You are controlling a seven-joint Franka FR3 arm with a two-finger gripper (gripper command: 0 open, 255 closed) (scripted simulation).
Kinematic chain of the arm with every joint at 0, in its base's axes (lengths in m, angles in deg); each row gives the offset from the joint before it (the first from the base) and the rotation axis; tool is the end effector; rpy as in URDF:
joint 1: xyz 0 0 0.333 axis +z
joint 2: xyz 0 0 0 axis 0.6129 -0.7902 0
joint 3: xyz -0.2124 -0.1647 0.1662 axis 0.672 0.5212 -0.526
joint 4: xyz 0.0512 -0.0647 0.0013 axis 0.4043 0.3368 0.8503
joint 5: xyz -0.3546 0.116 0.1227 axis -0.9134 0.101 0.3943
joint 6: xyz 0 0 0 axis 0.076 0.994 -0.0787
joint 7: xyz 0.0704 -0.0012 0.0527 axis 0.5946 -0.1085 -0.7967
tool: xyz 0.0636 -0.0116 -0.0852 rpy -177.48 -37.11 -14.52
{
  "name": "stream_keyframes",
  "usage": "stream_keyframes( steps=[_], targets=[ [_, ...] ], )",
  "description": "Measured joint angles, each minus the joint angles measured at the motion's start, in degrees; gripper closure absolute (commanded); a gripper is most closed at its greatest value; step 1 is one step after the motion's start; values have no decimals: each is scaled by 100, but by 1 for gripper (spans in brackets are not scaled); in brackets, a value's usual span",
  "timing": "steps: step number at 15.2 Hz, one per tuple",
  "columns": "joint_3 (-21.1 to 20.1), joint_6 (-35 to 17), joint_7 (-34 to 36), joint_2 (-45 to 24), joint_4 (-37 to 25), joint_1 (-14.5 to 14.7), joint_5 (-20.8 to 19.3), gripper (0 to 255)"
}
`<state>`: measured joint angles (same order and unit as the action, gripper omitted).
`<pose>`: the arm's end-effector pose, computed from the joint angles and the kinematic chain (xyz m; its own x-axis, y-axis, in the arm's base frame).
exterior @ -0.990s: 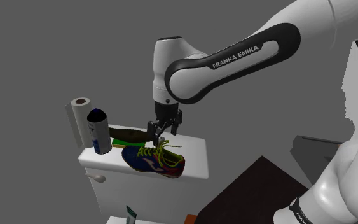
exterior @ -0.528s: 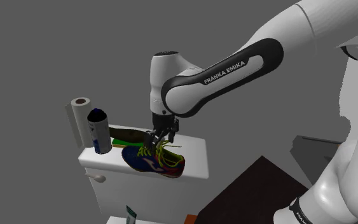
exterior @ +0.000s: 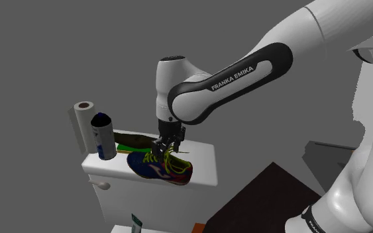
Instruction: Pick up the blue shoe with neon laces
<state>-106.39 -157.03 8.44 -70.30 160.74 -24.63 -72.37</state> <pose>0.4836 0.2837 0.3134 0.9756 0.1914 -0.1071 0.1890 -0.9814 -0.0323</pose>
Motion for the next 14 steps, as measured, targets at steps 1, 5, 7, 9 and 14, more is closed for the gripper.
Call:
stream_keyframes(
  steps=[1,5,7,9,14],
  targets=[
    [0,1,0,-1,-1,0,-1,255],
    [-1,46,-4,10,-32,-2,4,255],
    [-7,154,-14,71,-81,-7,25,255],
    [-13,291,-35,172,-122,-20,60,255],
    [-31,624,-59,390,-246,-32,130,255]
  ],
)
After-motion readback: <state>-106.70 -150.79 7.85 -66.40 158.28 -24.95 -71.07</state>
